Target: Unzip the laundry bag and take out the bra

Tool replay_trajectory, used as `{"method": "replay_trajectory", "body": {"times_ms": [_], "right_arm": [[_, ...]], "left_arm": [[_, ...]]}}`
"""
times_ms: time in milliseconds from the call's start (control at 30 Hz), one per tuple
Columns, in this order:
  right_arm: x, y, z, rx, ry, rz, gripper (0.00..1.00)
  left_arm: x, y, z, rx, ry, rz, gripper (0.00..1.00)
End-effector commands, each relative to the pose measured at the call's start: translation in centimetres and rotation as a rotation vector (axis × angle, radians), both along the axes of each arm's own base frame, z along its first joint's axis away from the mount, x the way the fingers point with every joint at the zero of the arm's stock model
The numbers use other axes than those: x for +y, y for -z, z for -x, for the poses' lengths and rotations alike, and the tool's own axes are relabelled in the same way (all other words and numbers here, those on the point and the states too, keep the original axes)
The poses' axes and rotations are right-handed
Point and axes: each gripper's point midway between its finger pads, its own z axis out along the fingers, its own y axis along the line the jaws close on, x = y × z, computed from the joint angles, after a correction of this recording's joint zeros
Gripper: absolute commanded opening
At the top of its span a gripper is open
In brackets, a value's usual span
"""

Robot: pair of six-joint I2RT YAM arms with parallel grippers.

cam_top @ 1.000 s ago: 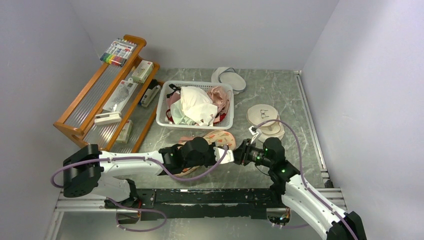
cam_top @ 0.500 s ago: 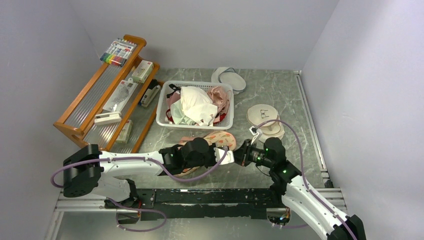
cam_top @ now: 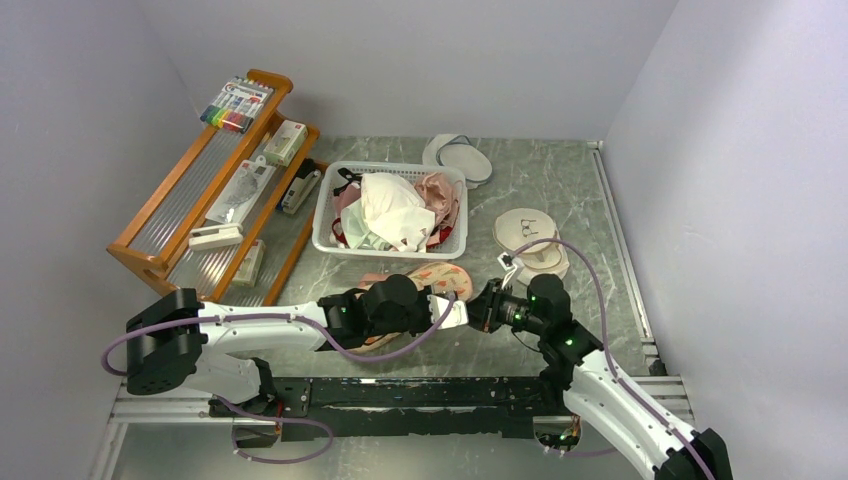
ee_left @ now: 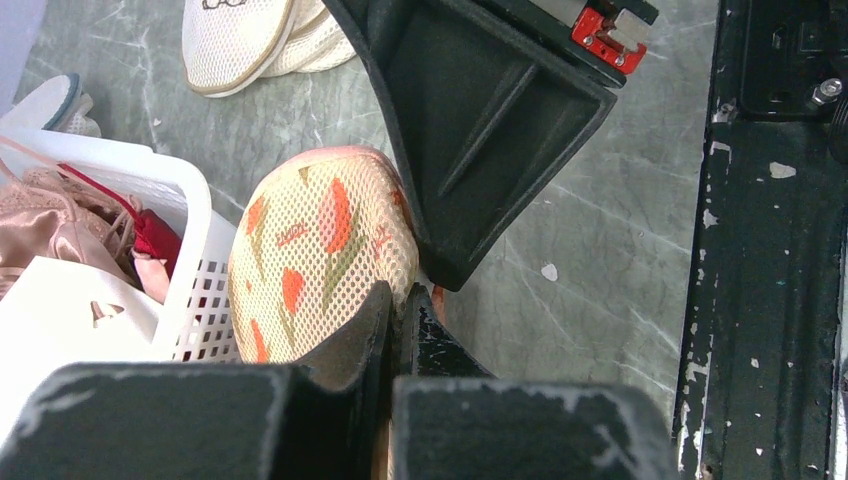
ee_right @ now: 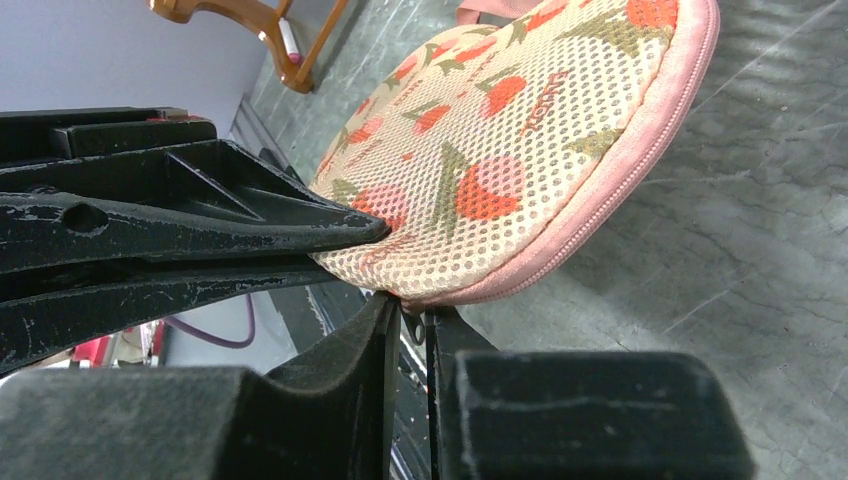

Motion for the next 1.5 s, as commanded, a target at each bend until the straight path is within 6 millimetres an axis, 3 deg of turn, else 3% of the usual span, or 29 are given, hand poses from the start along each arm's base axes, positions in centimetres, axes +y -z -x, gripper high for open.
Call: {"method": "replay_trajectory", "body": {"times_ms": [0, 100, 267, 667, 967, 1100, 1467], "right_arm": [[-0.4, 0.3, 0.2, 0.017, 0.019, 0.004, 0.13], [-0.2, -0.2, 0.6, 0.015, -0.001, -0.011, 0.12], [-0.3, 0.5, 0.6, 0.011, -0.009, 0.01, 0.2], [0.5, -1.1, -0.9, -0.06, -0.002, -0.04, 0.18], [0.3, -0.9, -1.7, -0.055, 0.029, -0.012, 0.15], [-1.0, 0.9, -2.2, -0.015, 0.093, 0.093, 0.0], [-7.9, 3.3, -6.6, 0.063, 0.557, 0.352, 0.0]], "left_arm": [[-0.5, -2.7, -0.7, -0.032, -0.005, 0.069, 0.07], [-0.7, -3.0, -0.8, -0.019, 0.0, 0.075, 0.07], [-0.8, -3.1, -0.5, 0.012, 0.019, 0.074, 0.07], [-0.8, -3.2, -1.2, 0.027, 0.013, 0.097, 0.07], [-0.7, -3.1, -1.8, 0.024, 0.001, 0.09, 0.07], [-0.2, -3.4, -2.0, 0.015, -0.005, 0.092, 0.07], [0.6, -1.8, -2.2, -0.033, 0.019, 0.022, 0.07]]}}
